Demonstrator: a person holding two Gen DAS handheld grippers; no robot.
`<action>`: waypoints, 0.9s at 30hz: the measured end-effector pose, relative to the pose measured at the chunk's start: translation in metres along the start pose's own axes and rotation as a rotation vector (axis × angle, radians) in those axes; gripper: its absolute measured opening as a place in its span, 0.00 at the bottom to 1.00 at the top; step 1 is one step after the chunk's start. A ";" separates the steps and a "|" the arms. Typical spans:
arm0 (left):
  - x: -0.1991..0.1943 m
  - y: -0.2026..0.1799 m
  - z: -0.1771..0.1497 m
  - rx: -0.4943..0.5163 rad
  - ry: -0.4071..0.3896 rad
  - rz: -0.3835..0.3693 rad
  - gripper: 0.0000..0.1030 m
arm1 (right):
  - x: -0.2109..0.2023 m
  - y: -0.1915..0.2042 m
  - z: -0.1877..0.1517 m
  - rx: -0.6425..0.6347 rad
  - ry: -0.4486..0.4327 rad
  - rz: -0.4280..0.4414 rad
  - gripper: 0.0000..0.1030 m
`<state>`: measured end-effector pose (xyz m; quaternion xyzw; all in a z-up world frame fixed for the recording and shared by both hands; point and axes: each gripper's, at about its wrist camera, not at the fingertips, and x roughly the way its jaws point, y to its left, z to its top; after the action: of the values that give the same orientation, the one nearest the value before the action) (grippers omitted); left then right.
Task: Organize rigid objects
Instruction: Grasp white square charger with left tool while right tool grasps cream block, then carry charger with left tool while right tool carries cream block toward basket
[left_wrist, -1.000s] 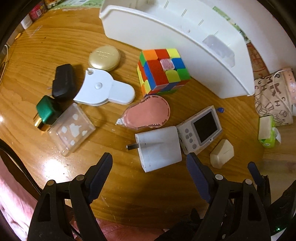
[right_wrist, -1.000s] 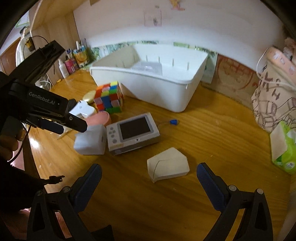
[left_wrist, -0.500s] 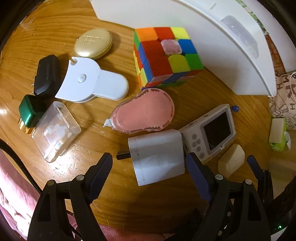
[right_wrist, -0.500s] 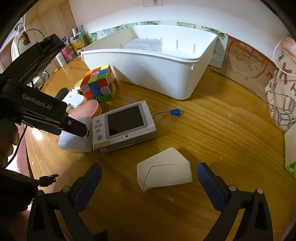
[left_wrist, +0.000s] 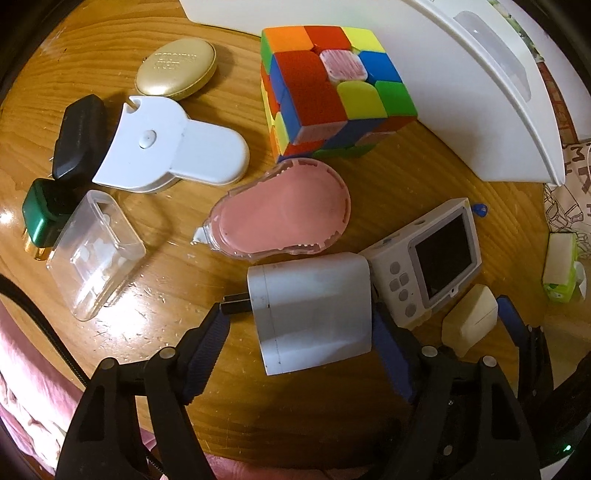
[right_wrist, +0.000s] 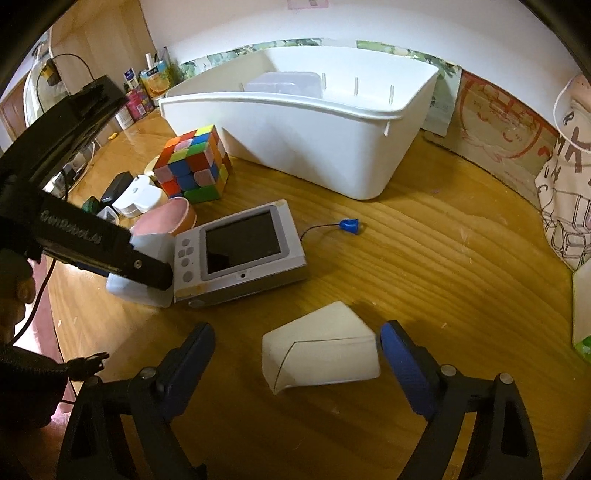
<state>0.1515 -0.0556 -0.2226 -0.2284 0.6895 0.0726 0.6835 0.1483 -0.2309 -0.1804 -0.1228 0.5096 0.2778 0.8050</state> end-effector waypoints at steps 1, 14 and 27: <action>0.001 0.000 -0.002 0.004 -0.008 -0.001 0.75 | 0.001 -0.001 0.000 0.003 0.005 0.001 0.86; -0.006 0.007 -0.029 0.052 -0.017 -0.019 0.61 | 0.009 -0.006 -0.002 0.024 0.039 -0.038 0.61; -0.007 0.031 -0.063 0.041 -0.004 -0.028 0.61 | 0.008 0.004 -0.005 -0.004 0.076 -0.067 0.61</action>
<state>0.0814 -0.0526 -0.2191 -0.2237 0.6862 0.0493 0.6904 0.1449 -0.2276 -0.1893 -0.1518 0.5348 0.2471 0.7936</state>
